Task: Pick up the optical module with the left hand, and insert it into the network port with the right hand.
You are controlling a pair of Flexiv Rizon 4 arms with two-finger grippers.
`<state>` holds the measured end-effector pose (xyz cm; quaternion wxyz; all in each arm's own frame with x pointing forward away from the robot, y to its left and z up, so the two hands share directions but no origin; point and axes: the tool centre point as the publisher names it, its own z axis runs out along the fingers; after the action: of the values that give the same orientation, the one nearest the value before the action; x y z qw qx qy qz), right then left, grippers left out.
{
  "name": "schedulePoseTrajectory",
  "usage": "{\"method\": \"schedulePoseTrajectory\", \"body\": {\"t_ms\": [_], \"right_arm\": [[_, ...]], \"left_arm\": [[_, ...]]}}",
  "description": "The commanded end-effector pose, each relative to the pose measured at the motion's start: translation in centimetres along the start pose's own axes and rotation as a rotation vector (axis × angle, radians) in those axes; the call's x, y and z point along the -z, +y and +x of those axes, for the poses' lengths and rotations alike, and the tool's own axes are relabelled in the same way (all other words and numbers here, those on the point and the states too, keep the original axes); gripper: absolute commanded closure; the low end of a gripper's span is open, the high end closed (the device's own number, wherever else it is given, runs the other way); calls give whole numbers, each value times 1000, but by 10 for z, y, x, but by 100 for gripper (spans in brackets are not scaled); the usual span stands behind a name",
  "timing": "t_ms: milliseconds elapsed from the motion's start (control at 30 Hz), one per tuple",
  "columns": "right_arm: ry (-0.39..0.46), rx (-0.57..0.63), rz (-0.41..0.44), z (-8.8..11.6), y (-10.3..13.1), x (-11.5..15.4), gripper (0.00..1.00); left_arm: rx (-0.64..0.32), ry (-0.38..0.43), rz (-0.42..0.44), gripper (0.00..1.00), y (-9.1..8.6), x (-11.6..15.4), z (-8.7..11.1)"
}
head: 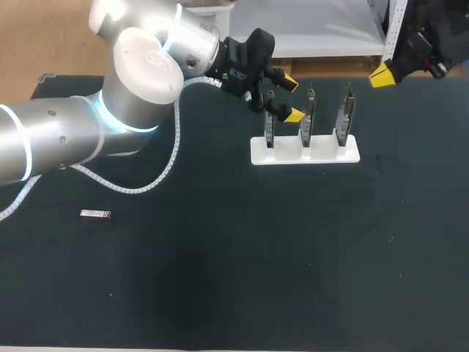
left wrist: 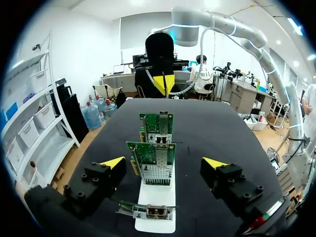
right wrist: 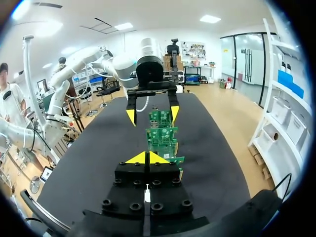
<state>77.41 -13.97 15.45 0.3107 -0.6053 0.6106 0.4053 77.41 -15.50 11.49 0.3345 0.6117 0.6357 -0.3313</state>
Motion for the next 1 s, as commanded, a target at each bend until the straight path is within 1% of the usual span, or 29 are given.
{"method": "schedulePoseTrajectory", "body": {"t_ms": [33, 200, 233, 267, 300, 600, 633, 800, 867, 1000], "right_arm": [[4, 2, 21, 2, 6, -3, 100], [-2, 0, 26, 2, 6, -4, 100], [0, 1, 23, 2, 7, -5, 69], [3, -4, 34, 2, 7, -5, 3], [3, -4, 34, 2, 7, -5, 0], [3, -4, 34, 2, 7, -5, 0], [3, -4, 34, 2, 7, -5, 0], [3, -4, 34, 2, 7, -5, 0], [3, -4, 34, 2, 7, -5, 0], [3, -4, 34, 2, 7, -5, 0]], "left_arm": [[2, 6, 4, 0, 2, 0, -1], [2, 6, 4, 0, 2, 0, -1], [2, 6, 4, 0, 2, 0, -1], [2, 6, 4, 0, 2, 0, -1], [2, 6, 4, 0, 2, 0, -1], [2, 6, 4, 0, 2, 0, -1], [0, -12, 13, 0, 2, 0, -2], [-11, -27, 3, 0, 2, 4, -7], [-30, -26, -4, 0, 2, 5, -9], [-44, -43, -26, 0, 5, 15, -15]]}}
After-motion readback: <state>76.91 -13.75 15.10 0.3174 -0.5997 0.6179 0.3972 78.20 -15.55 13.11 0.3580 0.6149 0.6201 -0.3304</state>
